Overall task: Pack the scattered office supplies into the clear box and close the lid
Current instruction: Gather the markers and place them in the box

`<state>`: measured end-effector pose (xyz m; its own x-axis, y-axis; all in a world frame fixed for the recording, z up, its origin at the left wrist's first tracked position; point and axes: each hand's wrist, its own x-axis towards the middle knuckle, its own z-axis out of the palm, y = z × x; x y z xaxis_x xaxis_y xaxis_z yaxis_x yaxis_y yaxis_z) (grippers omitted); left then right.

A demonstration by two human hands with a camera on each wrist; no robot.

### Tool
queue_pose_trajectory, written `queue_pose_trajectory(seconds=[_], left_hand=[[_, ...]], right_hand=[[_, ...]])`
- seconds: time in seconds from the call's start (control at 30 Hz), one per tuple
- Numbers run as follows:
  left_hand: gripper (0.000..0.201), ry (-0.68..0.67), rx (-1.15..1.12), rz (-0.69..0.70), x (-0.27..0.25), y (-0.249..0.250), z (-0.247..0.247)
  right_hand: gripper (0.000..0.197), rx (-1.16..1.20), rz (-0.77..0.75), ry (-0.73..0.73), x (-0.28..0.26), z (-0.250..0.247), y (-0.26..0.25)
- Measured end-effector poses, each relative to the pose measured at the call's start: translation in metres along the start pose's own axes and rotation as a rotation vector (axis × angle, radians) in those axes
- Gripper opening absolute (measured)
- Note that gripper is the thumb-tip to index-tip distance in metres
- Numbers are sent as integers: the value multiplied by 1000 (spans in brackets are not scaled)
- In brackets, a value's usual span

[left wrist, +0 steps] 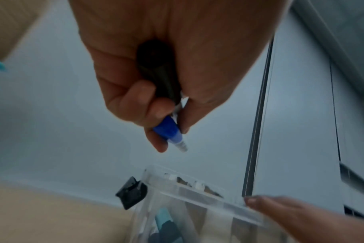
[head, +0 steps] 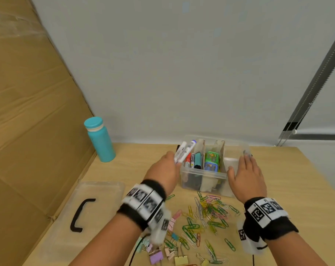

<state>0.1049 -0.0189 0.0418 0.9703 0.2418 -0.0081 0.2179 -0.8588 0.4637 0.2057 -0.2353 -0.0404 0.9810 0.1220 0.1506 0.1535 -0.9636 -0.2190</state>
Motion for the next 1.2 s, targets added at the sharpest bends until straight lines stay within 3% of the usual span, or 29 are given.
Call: queue_pose_trajectory(seconds=[0.2,0.33,0.57,0.67,0.83,0.93,1.2], left_hand=[[30,-163,206,-67,66,56,28],[34,-212,352,-54,87,58,46],[34,-238,375,-37,108,51,59],[33,-210,259,-62,106,48,54],[32,10,-48,-22,70,29,30],[29,107,-89,29,35,5,20],[16,120,-87,-137,-61,-79,24]], right_hand=[[65,-10,11,16,-2,0,-3],[69,-14,7,34,-2,0,-3],[88,-2,-9,60,-4,2,-3],[89,10,-20,58,-4,1,-2],[86,26,-38,52,-4,-1,-2],[84,41,-41,63,-3,-2,-2],[66,90,-97,100,-5,3,3]])
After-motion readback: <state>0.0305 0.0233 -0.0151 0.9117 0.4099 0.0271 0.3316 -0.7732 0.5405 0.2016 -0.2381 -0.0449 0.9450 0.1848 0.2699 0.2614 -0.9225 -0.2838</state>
